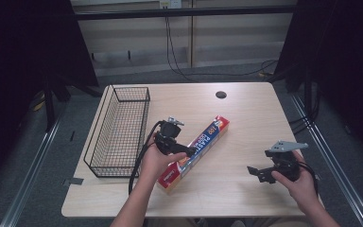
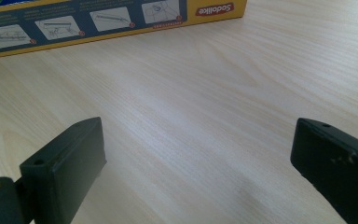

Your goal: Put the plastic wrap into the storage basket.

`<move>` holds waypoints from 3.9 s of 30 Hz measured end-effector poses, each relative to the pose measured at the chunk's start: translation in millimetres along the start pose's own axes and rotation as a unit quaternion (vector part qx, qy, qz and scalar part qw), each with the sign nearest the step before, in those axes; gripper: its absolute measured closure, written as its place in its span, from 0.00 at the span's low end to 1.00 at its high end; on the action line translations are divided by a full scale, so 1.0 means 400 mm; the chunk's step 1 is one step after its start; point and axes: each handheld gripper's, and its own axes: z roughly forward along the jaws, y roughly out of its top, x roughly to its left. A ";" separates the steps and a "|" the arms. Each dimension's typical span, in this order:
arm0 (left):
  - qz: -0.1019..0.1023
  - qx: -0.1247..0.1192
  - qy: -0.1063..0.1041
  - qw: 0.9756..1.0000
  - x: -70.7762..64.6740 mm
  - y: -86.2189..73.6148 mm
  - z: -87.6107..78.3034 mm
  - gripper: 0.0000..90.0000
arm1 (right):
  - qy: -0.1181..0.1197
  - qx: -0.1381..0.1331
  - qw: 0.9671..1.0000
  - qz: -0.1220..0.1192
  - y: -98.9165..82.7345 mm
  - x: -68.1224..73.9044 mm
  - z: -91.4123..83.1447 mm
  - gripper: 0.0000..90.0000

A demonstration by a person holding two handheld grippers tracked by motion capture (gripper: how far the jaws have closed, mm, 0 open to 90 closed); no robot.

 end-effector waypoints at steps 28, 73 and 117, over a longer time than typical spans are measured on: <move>0.012 0.082 -0.001 0.997 -0.015 0.059 0.112 0.15 | 0.002 -0.004 1.000 0.000 0.001 0.000 -0.002 0.03; 0.035 0.164 0.031 0.985 -0.033 0.076 0.198 0.47 | 0.007 -0.006 1.000 -0.003 0.002 0.003 -0.002 0.03; -0.040 0.170 0.070 0.982 0.026 0.137 0.036 0.47 | 0.012 -0.008 1.000 0.000 0.004 0.003 -0.002 0.03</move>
